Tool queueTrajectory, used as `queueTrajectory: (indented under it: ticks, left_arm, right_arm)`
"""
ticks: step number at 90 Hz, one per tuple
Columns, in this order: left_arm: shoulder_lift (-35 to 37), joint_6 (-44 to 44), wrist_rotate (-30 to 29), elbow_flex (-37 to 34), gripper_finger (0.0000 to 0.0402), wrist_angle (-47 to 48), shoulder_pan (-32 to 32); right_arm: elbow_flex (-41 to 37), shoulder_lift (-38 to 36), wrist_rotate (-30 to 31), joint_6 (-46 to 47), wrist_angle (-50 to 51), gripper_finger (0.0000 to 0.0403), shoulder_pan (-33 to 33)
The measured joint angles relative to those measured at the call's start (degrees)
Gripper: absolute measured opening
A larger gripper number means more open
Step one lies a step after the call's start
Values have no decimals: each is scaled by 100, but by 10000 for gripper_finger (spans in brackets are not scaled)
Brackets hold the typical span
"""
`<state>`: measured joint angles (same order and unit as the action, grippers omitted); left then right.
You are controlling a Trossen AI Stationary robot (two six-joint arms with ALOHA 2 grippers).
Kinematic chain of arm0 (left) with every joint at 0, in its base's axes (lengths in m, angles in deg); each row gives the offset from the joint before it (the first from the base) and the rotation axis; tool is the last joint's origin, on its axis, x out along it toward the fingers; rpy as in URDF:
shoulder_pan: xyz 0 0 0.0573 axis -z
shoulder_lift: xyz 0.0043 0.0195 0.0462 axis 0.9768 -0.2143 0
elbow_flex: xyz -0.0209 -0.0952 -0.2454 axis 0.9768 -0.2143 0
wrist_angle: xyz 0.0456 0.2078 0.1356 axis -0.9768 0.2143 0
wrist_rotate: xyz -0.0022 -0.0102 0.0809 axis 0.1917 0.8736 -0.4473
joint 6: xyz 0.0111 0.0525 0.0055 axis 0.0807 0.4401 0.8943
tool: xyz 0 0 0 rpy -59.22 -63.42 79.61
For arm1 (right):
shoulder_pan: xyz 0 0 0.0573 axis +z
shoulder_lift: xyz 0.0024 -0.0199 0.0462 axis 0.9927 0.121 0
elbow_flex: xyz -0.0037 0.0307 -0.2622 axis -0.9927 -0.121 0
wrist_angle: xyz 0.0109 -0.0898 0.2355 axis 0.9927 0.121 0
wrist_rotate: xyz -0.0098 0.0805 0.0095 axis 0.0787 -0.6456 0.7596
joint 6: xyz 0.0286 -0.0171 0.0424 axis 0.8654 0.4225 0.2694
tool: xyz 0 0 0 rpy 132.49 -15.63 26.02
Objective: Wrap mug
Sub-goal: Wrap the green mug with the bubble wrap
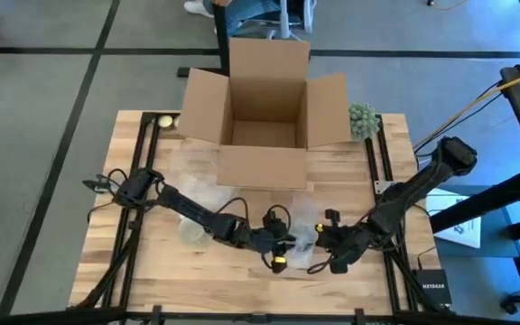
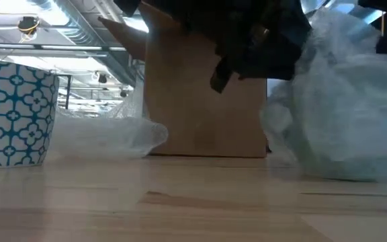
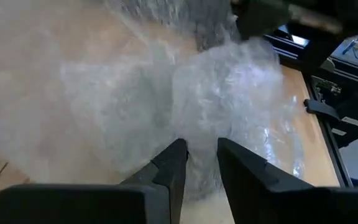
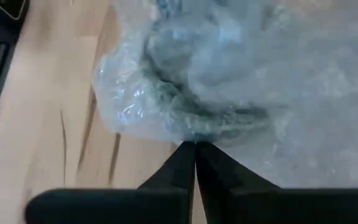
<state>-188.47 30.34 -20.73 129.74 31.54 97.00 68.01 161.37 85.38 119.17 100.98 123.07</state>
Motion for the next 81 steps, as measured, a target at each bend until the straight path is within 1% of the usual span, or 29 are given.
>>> queueTrajectory:
  ticks: [12,18,26,36,44,49,53,62,67,72,81]
  left_arm:
    - [-1,-77,-35,3,78,67,-116]
    - [-1,-183,-29,20,78,195,-171]
    - [12,-276,-10,38,78,394,-200]
    - [14,-196,-33,42,78,398,-185]
    - [12,-154,-19,40,78,347,-162]
    - [12,-142,-35,37,78,349,-146]
    - [12,-140,-41,37,78,349,-144]
    - [12,-140,-43,35,78,349,-141]
    - [12,-140,-48,33,78,345,-141]
    - [12,-140,-49,33,78,345,-141]
    - [12,-140,-49,33,78,345,-139]
  right_arm:
    - [9,308,41,-124,-482,1,-32]
    - [13,367,151,-129,-495,0,-34]
    - [53,330,130,-120,-414,1,-43]
    - [391,110,-58,-116,145,1,-38]
    - [789,-72,-204,-110,978,1,-38]
    - [1066,-160,-186,-129,1390,1,-38]
    - [1242,-226,-32,-190,1542,1,-33]
    - [1392,-280,691,-477,1428,1,-128]
    - [1389,-210,808,-624,1246,1,-302]
    - [1370,-78,728,-693,1134,1,-493]
    - [1208,229,248,-707,1071,1,-723]
